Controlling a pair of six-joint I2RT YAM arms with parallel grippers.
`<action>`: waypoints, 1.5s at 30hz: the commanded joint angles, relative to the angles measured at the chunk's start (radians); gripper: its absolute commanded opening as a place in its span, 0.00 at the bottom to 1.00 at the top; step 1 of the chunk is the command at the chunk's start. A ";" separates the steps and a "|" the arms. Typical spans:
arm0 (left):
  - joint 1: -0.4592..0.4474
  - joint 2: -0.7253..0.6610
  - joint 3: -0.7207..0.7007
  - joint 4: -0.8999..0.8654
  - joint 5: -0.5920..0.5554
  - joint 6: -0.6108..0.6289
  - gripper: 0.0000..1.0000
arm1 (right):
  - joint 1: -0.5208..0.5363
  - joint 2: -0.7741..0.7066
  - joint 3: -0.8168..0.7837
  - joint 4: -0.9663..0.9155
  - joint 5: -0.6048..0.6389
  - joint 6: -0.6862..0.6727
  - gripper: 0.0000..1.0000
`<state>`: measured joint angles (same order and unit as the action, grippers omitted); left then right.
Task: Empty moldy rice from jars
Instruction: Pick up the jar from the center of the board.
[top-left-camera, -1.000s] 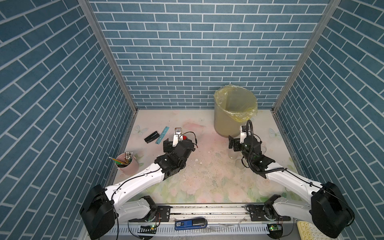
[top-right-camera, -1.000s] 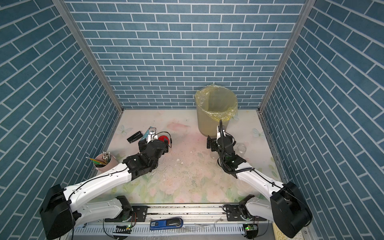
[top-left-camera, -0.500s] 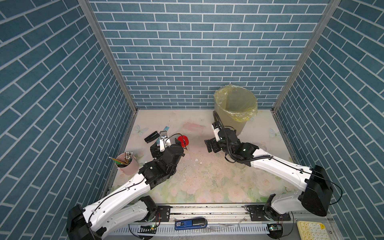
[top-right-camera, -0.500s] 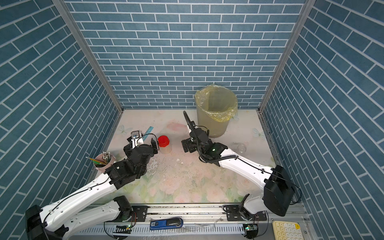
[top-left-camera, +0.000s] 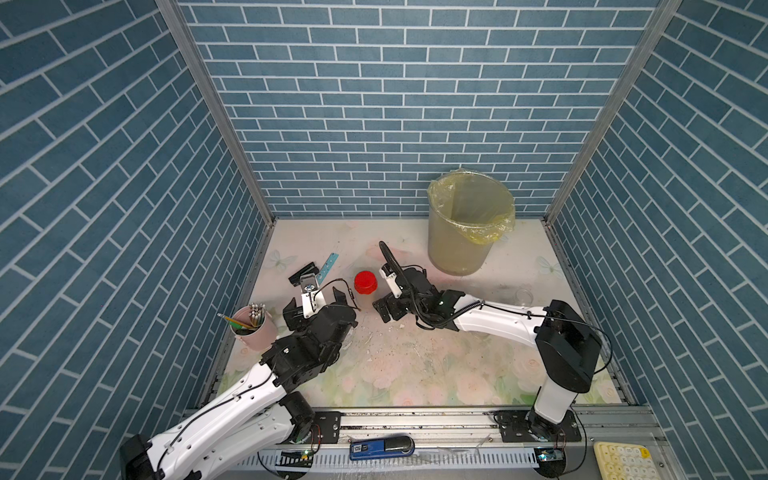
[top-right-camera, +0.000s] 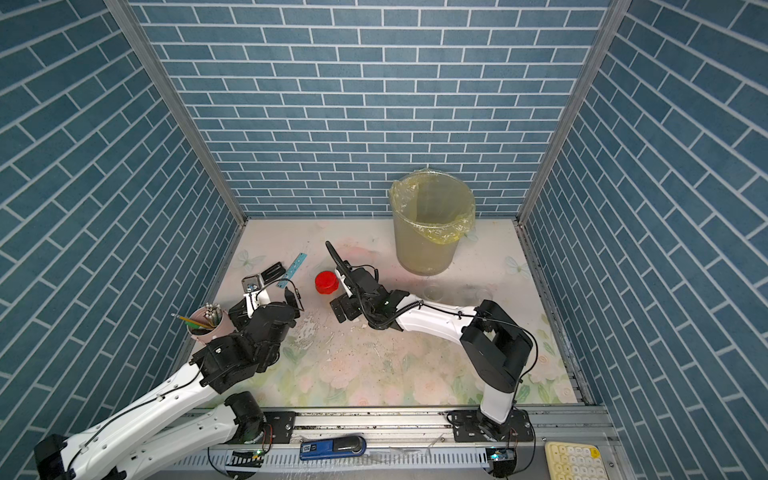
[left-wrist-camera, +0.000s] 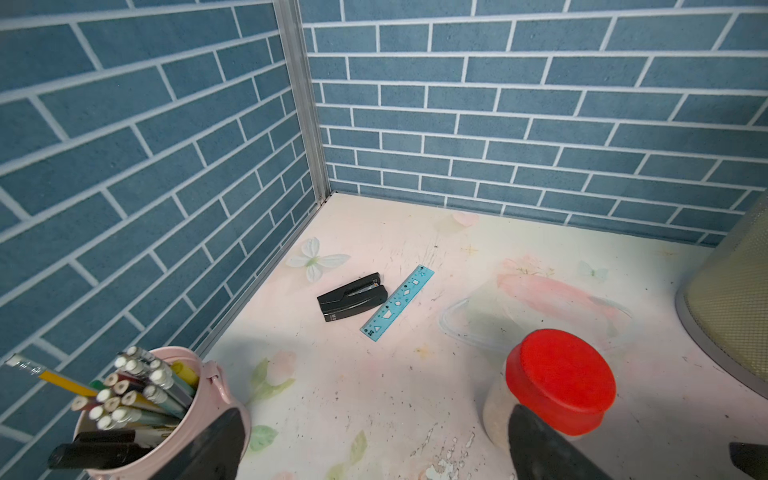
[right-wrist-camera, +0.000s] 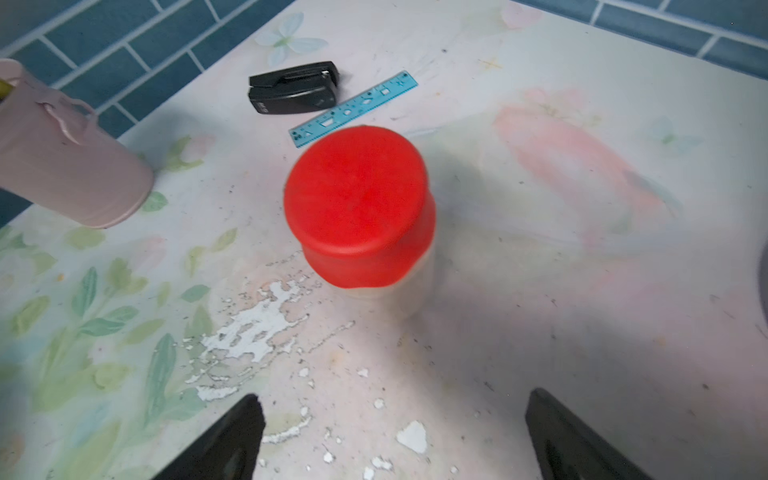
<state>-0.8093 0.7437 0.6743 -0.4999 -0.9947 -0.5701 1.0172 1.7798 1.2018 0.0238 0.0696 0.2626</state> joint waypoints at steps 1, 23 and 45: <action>0.004 -0.054 -0.029 -0.042 -0.027 -0.012 0.99 | 0.008 0.061 0.057 0.075 -0.049 -0.021 0.99; 0.005 -0.156 -0.073 -0.051 0.021 -0.006 1.00 | -0.011 0.353 0.330 0.061 0.018 -0.077 0.95; 0.005 -0.117 -0.098 -0.006 0.063 -0.011 1.00 | -0.052 0.406 0.375 0.153 -0.041 -0.060 0.95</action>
<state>-0.8089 0.6254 0.5827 -0.5095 -0.9371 -0.5785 0.9703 2.1738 1.5333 0.1440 0.0418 0.2096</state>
